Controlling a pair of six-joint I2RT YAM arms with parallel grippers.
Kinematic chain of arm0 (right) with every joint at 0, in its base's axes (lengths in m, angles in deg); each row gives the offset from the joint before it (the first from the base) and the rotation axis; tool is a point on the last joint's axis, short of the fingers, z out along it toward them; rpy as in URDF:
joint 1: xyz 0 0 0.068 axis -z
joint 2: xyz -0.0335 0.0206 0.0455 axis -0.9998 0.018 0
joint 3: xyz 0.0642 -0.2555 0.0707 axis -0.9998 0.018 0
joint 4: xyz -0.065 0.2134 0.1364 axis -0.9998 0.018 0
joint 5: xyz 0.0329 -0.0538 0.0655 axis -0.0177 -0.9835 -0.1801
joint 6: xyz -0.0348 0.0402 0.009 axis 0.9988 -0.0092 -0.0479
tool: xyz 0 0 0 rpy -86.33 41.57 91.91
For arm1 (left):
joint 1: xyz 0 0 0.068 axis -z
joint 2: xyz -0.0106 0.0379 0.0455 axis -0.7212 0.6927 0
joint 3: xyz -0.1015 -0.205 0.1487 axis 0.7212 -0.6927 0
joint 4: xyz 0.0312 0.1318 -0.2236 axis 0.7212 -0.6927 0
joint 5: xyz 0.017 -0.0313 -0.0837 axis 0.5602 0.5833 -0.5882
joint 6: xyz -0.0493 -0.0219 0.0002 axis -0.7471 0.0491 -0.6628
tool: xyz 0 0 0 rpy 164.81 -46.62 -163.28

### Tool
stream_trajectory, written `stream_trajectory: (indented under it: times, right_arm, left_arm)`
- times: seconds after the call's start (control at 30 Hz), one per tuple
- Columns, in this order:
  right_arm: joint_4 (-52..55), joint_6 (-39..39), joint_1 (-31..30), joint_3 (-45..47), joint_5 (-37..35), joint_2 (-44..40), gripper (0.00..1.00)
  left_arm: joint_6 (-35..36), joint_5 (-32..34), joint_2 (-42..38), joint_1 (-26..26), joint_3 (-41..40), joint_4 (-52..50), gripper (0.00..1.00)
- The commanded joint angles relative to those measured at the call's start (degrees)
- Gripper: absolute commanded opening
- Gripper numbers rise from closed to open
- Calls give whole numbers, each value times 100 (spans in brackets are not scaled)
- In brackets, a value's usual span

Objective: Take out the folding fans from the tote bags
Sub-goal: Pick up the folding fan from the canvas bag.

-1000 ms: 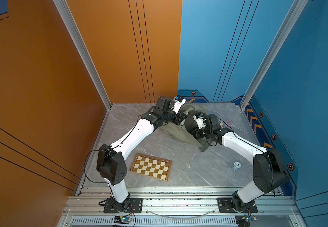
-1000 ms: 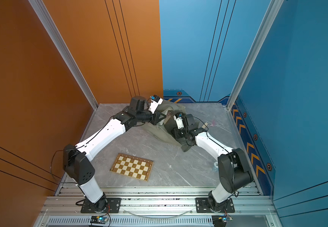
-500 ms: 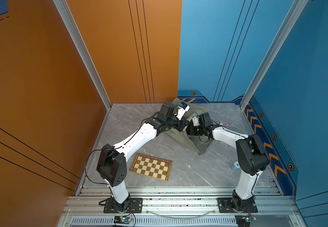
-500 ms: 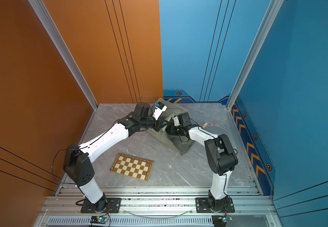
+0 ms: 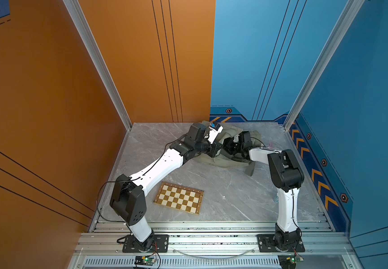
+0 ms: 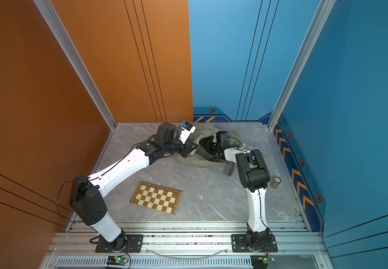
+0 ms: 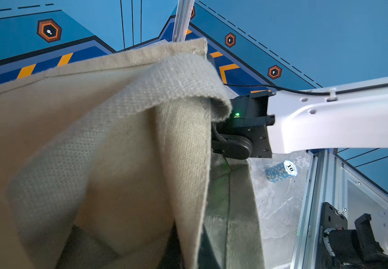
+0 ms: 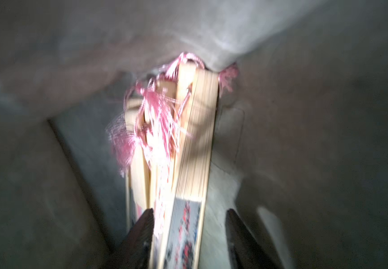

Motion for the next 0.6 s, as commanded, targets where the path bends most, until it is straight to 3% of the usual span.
stream_trajectory:
  times: [0.0, 0.23, 0.33, 0.5, 0.57]
  right_arm:
    - [-387, -593, 18, -135, 15, 177, 54]
    - [-309, -530, -69, -79, 95, 315, 56]
    - [-346, -490, -108, 58, 179, 321, 56]
    - [-793, -729, -112, 377, 314, 355, 56]
    - [-1359, -1159, -88, 583, 242, 411, 57]
  left_arm:
    - [150, -76, 2, 99, 265, -84, 0]
    - [426, 421, 58, 291, 360, -154, 0]
    - [929, 603, 177, 273, 613, -519, 0]
    - [1899, 452, 511, -270, 1737, -1675, 0]
    - [2179, 392, 595, -456, 2036, -1850, 0]
